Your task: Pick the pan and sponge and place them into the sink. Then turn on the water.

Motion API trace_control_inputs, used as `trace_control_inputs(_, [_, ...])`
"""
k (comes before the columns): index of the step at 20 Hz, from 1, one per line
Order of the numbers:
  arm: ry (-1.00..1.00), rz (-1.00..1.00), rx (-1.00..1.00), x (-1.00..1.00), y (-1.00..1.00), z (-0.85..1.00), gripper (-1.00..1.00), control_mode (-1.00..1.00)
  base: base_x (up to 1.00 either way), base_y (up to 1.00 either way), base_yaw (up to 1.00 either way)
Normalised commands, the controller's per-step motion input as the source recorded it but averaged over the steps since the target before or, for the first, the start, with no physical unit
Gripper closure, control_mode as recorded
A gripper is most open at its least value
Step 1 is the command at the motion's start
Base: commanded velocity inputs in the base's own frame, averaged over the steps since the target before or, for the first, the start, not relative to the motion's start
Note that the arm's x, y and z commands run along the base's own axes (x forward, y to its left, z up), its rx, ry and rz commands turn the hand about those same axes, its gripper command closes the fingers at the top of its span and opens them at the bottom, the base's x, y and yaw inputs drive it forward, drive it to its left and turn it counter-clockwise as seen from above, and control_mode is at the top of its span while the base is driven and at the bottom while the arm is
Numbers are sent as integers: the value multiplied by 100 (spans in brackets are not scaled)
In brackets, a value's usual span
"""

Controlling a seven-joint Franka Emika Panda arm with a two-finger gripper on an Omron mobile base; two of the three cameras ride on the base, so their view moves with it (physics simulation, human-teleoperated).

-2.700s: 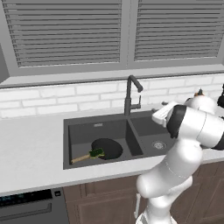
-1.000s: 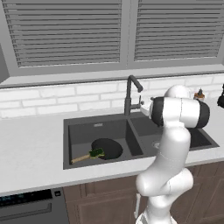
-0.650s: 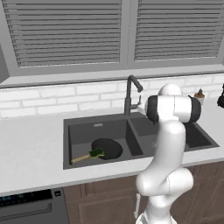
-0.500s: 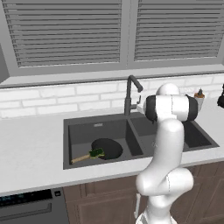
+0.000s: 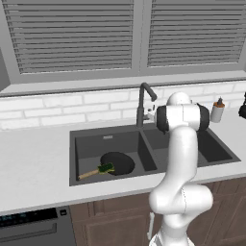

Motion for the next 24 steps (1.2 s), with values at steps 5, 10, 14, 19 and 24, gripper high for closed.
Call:
trace_control_inputs(5, [0,0,0,44,-14,-32,-100,-100,0,0,0])
trace_control_inputs(10, [0,0,1,39,-8,-21,-100,-100,0,0,0])
trace_control_inputs(14, [0,0,0,34,-1,-8,-100,-100,0,0,0])
trace_control_inputs(19, [0,0,0,22,-1,-3,100,-100,0,0,0])
trace_control_inputs(24, [-1,0,4,10,-24,0,100,-100,0,0,0])
